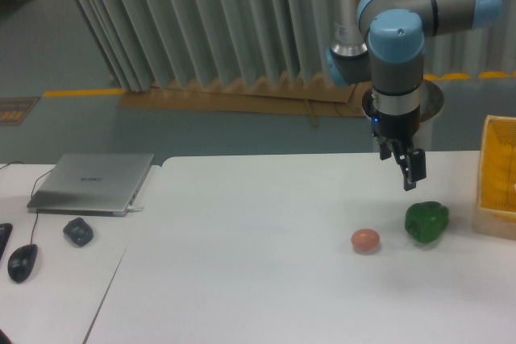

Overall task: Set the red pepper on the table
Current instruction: 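Move the gripper up and over toward the yellow crate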

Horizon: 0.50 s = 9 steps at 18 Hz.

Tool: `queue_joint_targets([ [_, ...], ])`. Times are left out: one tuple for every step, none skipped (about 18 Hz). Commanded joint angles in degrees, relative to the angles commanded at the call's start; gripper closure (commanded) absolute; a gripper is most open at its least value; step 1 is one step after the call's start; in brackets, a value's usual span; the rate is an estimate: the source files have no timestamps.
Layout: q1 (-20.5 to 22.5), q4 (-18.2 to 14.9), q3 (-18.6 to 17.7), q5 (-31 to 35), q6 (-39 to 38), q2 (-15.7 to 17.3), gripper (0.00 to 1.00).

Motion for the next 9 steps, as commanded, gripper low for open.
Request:
queue_joint_targets([
  [0.00,0.09,-0.44,0.09,0.00,0.09,0.00],
  [0.26,0.00,-0.18,0.00,0.00,0.09,0.00],
  [0.26,-0.09,0.17,0.17,0.00,0.09,0.00],
  [0.18,-0.09,0.09,0.35,0.00,0.09,0.00],
  [-0.09,0.09,0.00,0.52,-0.09,0.17,0.00],
  [0.00,0.09,0.09,0.61,-0.26,0.18,0.00],
  [0.26,0.00,0.00,0.53,-0.35,0.09,0.00],
  [0.35,0.00,-0.61,0.61,-0.35,0.17,0.00],
  [0.61,0.09,-0.79,0.70,-0.09,0.35,0.00],
])
